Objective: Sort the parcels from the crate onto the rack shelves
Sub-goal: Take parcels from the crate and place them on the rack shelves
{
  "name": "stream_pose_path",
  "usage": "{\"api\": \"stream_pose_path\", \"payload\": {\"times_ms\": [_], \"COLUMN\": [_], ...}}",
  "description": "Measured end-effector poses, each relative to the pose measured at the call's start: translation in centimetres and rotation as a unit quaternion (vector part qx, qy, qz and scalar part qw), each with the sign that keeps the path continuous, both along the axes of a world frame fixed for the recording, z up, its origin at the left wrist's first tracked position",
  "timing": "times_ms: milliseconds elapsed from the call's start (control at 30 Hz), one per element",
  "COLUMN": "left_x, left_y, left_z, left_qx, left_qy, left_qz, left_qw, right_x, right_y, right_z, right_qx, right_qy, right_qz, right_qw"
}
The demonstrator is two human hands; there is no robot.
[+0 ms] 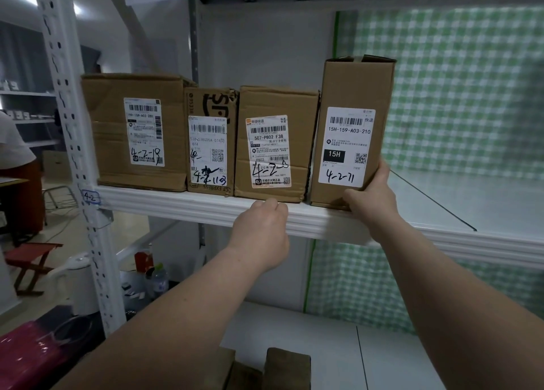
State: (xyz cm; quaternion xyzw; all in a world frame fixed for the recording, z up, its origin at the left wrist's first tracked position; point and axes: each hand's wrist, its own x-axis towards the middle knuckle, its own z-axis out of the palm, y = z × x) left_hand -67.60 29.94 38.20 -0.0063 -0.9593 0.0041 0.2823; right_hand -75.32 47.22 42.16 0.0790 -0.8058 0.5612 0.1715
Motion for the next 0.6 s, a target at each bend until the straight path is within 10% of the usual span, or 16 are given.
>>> {"api": "stream_pose_path", "payload": {"times_ms": [600], "left_x": [0.2], "left_y": [-0.2], "left_z": [-0.2], "left_qx": [-0.017], "left_qy": [0.001], "left_qz": [-0.013], "left_qw": [1.000], "right_x": [-0.3], "right_y": [-1.1], "right_z": [0.7], "right_qx": [0.027], "right_qy": [-0.050], "right_qz": [-0.017], "right_qw": [0.998]}}
